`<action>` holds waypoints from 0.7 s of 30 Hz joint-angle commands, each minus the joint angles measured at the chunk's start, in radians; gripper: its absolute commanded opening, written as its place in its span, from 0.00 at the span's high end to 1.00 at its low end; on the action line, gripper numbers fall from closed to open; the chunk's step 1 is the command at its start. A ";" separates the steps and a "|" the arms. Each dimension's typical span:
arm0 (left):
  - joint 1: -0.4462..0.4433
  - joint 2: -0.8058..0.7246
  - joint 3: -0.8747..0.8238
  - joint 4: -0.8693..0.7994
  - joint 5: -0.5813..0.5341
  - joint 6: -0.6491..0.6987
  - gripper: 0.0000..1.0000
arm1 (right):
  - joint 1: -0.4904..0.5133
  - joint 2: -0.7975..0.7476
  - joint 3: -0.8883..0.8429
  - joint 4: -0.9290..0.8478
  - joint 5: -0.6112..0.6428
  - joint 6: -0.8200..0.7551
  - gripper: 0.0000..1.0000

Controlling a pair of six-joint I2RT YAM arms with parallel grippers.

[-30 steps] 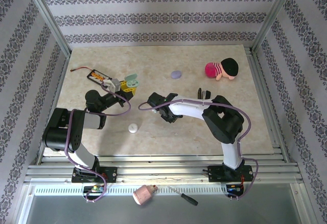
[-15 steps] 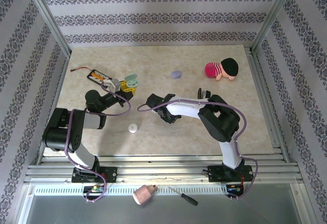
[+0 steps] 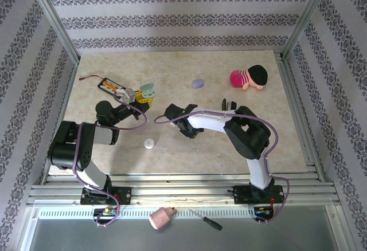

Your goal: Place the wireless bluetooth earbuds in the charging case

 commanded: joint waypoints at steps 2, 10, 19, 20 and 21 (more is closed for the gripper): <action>0.013 -0.015 -0.001 0.062 0.014 -0.015 0.67 | -0.049 -0.153 -0.024 0.046 -0.180 0.071 0.78; -0.008 -0.005 0.007 0.062 0.015 -0.016 0.67 | -0.216 -0.327 -0.114 0.177 -0.650 0.264 0.76; -0.087 0.006 0.009 0.063 0.028 -0.013 0.67 | -0.357 -0.456 -0.272 0.413 -1.038 0.430 0.77; -0.094 0.009 0.010 0.063 0.031 -0.012 0.67 | -0.361 -0.468 -0.285 0.433 -1.056 0.438 0.77; -0.104 0.011 0.011 0.062 0.039 -0.008 0.67 | -0.363 -0.485 -0.294 0.453 -1.077 0.440 0.77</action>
